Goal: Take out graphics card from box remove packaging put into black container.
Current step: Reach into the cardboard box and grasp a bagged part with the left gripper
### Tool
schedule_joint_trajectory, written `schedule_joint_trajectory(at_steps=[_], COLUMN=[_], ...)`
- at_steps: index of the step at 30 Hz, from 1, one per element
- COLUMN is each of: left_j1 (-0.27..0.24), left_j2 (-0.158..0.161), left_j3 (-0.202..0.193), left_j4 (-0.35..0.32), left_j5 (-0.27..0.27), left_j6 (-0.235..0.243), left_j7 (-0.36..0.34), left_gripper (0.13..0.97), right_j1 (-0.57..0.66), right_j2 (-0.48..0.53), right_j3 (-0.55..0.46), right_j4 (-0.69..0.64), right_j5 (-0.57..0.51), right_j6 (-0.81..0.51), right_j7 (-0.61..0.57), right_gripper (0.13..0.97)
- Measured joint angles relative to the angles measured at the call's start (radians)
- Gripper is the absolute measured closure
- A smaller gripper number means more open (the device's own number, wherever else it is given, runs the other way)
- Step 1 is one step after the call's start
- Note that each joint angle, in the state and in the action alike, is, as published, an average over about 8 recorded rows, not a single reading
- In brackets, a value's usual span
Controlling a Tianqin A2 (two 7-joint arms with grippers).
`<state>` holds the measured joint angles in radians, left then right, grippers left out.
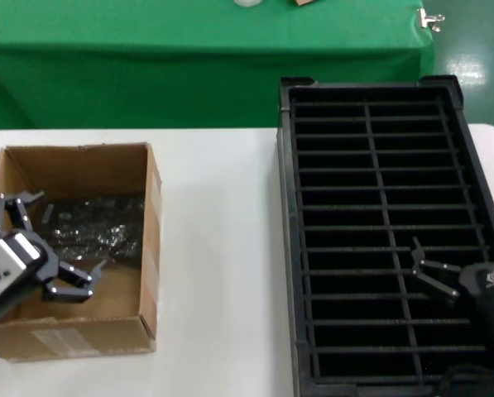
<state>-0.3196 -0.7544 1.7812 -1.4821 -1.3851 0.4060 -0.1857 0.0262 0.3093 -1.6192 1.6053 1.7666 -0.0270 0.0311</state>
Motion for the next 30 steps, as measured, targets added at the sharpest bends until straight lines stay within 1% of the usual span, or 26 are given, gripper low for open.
schedule_joint_trajectory(at_steps=[3, 5, 9, 14, 18, 24, 27, 30], left_j1=[-0.070, -0.124, -0.229, -0.327, -0.390, -0.458, -0.480, -0.497], left_j2=[-0.019, -0.020, -0.004, 0.025, 0.054, 0.101, 0.125, 0.151], left_j3=[0.033, 0.059, 0.113, 0.177, 0.218, 0.258, 0.271, 0.281], left_j4=[0.044, 0.085, 0.177, 0.291, 0.383, 0.494, 0.536, 0.575], left_j5=[0.073, 0.118, 0.189, 0.239, 0.266, 0.281, 0.289, 0.301], left_j6=[0.069, 0.111, 0.177, 0.233, 0.256, 0.271, 0.262, 0.236], left_j7=[0.013, 0.030, 0.089, 0.197, 0.280, 0.376, 0.410, 0.440], left_gripper=[0.132, 0.132, 0.132, 0.132, 0.132, 0.132, 0.132, 0.133], right_j1=[0.000, 0.000, 0.000, 0.000, 0.000, 0.000, 0.000, 0.000], right_j2=[0.000, 0.000, 0.000, 0.000, 0.000, 0.000, 0.000, 0.000], right_j3=[0.000, 0.000, 0.000, 0.000, 0.000, 0.000, 0.000, 0.000], right_j4=[0.000, 0.000, 0.000, 0.000, 0.000, 0.000, 0.000, 0.000], right_j5=[0.000, 0.000, 0.000, 0.000, 0.000, 0.000, 0.000, 0.000], right_j6=[0.000, 0.000, 0.000, 0.000, 0.000, 0.000, 0.000, 0.000], right_j7=[0.000, 0.000, 0.000, 0.000, 0.000, 0.000, 0.000, 0.000], right_gripper=[0.129, 0.129, 0.129, 0.129, 0.129, 0.129, 0.129, 0.129])
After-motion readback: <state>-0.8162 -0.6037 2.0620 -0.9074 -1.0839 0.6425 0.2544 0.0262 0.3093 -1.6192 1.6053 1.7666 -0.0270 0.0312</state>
